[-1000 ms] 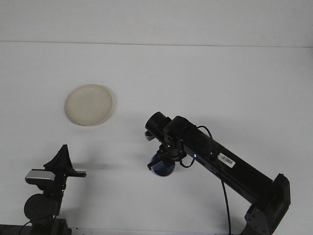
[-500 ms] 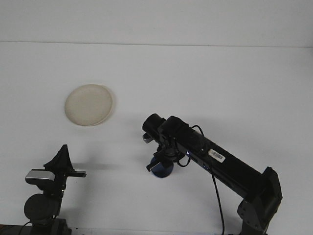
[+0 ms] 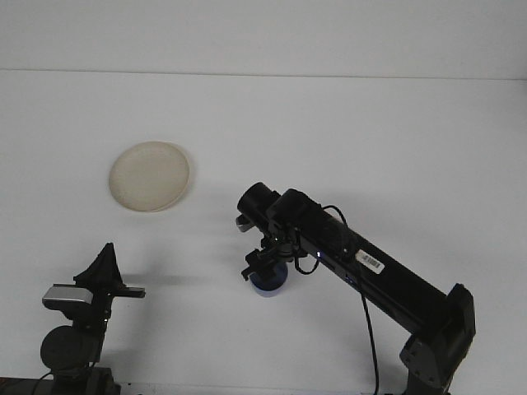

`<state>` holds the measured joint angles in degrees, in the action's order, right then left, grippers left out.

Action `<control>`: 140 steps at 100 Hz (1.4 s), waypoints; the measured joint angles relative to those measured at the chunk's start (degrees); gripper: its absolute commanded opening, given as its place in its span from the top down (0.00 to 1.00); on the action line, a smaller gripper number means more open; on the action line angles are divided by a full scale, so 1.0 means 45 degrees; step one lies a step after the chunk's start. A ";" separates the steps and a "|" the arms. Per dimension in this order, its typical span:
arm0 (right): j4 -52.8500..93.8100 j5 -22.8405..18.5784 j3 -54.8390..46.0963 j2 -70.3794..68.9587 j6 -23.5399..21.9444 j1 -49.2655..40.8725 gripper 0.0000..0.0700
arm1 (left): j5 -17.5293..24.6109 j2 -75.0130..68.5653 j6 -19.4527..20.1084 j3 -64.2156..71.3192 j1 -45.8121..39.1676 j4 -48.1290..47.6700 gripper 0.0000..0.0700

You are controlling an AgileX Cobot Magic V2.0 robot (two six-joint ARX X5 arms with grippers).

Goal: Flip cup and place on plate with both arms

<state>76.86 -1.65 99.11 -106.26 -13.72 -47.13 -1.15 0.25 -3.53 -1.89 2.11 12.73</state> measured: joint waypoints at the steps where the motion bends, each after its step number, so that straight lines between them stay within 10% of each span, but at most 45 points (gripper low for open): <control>1: 0.0000 -0.0005 0.0044 0.0010 -0.0005 0.0000 0.37 | 0.0000 0.0000 0.0000 0.0000 0.0000 0.0000 0.98; 72: -0.0005 0.0986 -0.0466 0.5134 0.1802 0.5304 0.29 | 0.0000 0.0000 0.0000 0.0000 0.0000 0.0000 0.98; 140: -0.6271 0.1015 -0.9151 1.4158 0.2667 0.9277 0.29 | 0.0000 0.0000 0.0000 0.0000 0.0000 -0.0005 0.98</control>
<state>48.64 2.92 57.93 -42.54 -1.72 -5.39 -1.15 0.25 -3.53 -1.89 2.11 12.71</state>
